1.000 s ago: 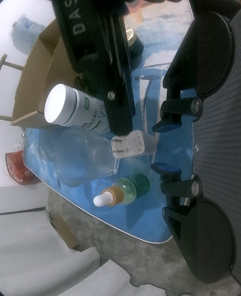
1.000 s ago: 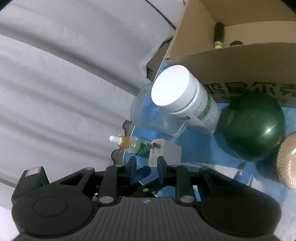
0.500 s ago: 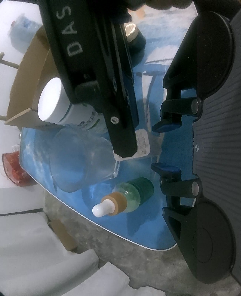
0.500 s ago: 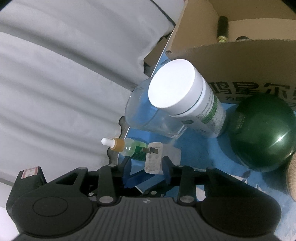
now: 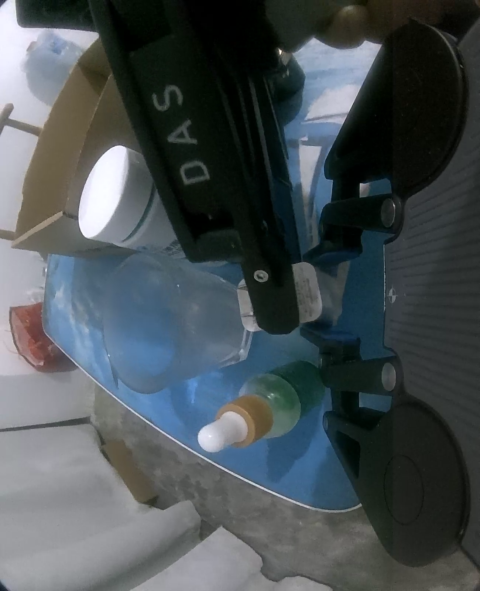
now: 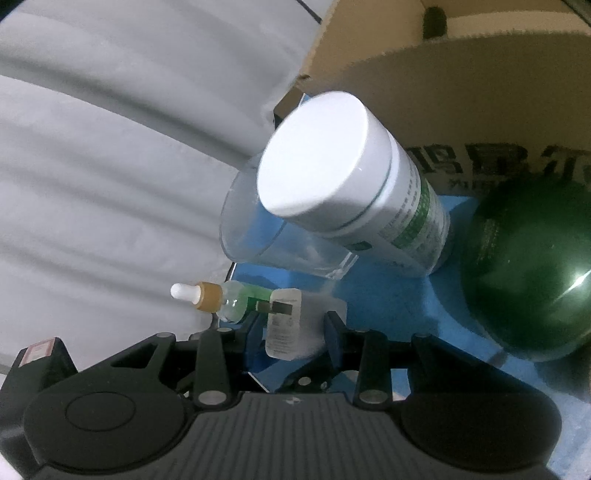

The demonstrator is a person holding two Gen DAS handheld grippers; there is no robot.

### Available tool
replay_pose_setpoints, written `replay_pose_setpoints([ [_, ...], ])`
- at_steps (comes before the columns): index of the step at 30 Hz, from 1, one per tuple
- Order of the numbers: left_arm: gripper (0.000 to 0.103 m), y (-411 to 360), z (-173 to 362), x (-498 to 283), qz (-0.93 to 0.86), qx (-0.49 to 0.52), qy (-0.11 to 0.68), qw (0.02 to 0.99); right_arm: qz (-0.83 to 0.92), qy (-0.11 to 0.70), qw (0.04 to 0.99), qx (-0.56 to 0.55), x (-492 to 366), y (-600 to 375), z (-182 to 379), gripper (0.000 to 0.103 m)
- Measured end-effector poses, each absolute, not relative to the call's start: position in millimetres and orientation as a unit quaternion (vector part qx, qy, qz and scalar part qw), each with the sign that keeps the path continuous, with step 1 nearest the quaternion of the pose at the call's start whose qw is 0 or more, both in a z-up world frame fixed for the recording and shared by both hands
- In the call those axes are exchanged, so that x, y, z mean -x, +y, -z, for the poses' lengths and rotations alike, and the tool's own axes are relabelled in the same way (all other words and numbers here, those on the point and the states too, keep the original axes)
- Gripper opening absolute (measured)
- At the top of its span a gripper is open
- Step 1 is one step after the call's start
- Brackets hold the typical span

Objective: Organize rigid objects
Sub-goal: 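Close the right gripper on the white charger and lift it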

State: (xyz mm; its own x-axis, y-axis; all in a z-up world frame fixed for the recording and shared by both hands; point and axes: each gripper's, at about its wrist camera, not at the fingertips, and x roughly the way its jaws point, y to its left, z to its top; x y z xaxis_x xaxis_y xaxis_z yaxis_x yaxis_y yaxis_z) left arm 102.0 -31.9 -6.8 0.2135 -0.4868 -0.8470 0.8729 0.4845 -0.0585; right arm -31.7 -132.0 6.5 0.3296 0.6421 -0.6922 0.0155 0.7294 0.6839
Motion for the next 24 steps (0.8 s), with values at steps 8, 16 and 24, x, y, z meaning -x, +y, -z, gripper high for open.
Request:
replay_pose_setpoints([
  [8, 0.032, -32.5, 4.9, -94.3, 0.468, -0.233, 0.430, 0.736, -0.205, 0.543, 0.752, -0.312, 48.3, -147.9, -5.9, 0.039],
  [16, 0.032, -33.5, 4.4, -67.7, 0.498, -0.244, 0.425, 0.715, -0.187, 0.544, 0.752, -0.322, 83.4, -177.5, -13.1, 0.039],
  [24, 0.032, -33.6, 9.2, -47.9, 0.520, -0.267, 0.397, 0.708, -0.161, 0.542, 0.755, -0.332, 114.5, -200.7, -22.0, 0.039],
])
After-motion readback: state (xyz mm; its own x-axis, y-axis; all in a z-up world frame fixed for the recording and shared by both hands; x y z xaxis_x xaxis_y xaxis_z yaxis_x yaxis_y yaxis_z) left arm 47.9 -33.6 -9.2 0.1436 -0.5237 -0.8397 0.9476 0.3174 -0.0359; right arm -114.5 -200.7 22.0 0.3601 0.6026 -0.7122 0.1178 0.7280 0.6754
